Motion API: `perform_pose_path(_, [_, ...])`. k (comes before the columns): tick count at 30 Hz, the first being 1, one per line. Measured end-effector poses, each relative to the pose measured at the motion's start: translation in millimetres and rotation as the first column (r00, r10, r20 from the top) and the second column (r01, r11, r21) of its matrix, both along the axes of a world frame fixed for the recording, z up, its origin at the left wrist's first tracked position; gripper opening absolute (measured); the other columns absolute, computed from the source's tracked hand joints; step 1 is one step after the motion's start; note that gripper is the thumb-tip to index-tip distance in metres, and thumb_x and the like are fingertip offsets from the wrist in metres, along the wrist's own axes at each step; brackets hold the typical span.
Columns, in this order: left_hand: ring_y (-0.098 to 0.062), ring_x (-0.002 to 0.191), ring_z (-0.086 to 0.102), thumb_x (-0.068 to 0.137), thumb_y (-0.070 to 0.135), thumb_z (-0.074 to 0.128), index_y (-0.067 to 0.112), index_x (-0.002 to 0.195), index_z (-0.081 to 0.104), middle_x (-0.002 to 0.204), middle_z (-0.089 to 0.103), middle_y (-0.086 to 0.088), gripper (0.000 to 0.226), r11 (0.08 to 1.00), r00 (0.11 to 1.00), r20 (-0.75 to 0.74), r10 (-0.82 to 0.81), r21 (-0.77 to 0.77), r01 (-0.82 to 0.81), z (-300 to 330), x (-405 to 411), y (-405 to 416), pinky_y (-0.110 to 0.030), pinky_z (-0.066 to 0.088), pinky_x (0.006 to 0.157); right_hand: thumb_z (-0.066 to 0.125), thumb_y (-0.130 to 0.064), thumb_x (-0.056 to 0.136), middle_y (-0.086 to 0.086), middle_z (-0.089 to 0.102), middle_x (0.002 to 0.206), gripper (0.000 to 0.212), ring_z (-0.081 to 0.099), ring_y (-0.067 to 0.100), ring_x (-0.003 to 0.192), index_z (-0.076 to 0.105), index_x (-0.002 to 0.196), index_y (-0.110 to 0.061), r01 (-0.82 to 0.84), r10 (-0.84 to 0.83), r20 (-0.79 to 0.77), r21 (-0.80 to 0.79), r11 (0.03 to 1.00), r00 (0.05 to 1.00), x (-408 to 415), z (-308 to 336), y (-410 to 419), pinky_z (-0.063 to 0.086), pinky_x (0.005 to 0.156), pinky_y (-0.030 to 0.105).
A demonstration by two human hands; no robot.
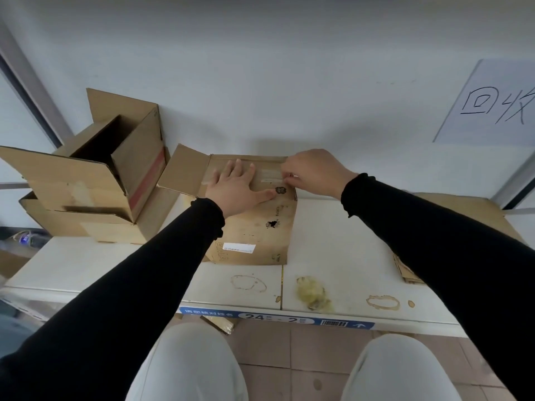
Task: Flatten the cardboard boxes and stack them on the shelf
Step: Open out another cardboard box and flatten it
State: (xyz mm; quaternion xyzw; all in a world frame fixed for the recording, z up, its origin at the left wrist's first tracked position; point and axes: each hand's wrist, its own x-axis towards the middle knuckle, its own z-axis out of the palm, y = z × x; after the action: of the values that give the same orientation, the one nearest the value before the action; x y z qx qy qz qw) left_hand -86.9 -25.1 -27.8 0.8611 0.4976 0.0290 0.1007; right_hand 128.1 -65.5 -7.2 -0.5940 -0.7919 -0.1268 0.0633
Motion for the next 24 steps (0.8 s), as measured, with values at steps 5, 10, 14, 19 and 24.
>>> perform_pose_path(5, [-0.02, 0.156, -0.011, 0.086, 0.085, 0.031, 0.028, 0.162, 0.005, 0.17, -0.006, -0.006, 0.099, 1.0, 1.0, -0.008, 0.002, 0.015, -0.002, 1, 0, -2, -0.046, -0.008, 0.124, 0.057, -0.017, 0.091, -0.004, 0.068, 0.087, 0.014, 0.065, 0.02, 0.084, 0.07, 0.086, -0.016, 0.127, -0.153, -0.426, -0.088, 0.988, 0.892, -3, -7, 0, 0.047, 0.068, 0.032])
perform_pose_path(10, [-0.02, 0.156, -0.011, 0.087, 0.084, 0.031, 0.028, 0.162, 0.005, 0.17, -0.006, -0.006, 0.097, 1.0, 1.0, -0.014, 0.005, 0.013, -0.005, 3, 0, -4, -0.047, -0.007, 0.124, 0.054, -0.05, 0.094, -0.012, 0.054, 0.088, 0.027, 0.054, 0.013, 0.081, 0.065, 0.092, -0.026, 0.123, -0.132, -0.188, -0.061, 0.991, 0.973, -14, -1, 2, 0.036, 0.064, 0.03])
perform_pose_path(14, [-0.019, 0.156, -0.011, 0.088, 0.082, 0.032, 0.028, 0.162, 0.006, 0.17, -0.005, -0.007, 0.095, 1.0, 1.0, -0.008, 0.004, 0.009, -0.004, 4, 0, -7, -0.046, -0.007, 0.124, 0.053, -0.036, 0.098, -0.005, 0.058, 0.086, 0.022, 0.058, 0.02, 0.081, 0.062, 0.085, -0.021, 0.142, -0.131, -0.151, 0.067, 0.988, 0.98, -28, -9, 6, 0.039, 0.063, 0.032])
perform_pose_path(19, [-0.019, 0.156, -0.01, 0.088, 0.083, 0.032, 0.029, 0.162, 0.006, 0.17, -0.005, -0.005, 0.096, 1.0, 1.0, 0.004, 0.013, 0.012, -0.013, 5, -2, -5, -0.046, -0.008, 0.124, 0.056, -0.021, 0.087, 0.0, 0.059, 0.067, 0.018, 0.056, 0.017, 0.065, 0.058, 0.071, -0.014, 0.407, -0.283, -0.842, -0.084, 0.91, 0.459, -34, -19, 2, 0.055, 0.065, 0.041])
perform_pose_path(24, [-0.019, 0.156, -0.011, 0.087, 0.085, 0.028, 0.029, 0.162, 0.004, 0.17, -0.006, -0.005, 0.097, 1.0, 1.0, -0.004, 0.011, 0.001, -0.011, 3, -1, -6, -0.046, -0.008, 0.124, 0.041, 0.001, 0.097, 0.011, 0.067, 0.076, 0.022, 0.065, 0.023, 0.067, 0.055, 0.081, -0.004, 0.237, -0.164, -0.695, -0.443, 0.865, -0.7, -39, -25, -26, 0.061, 0.064, 0.036])
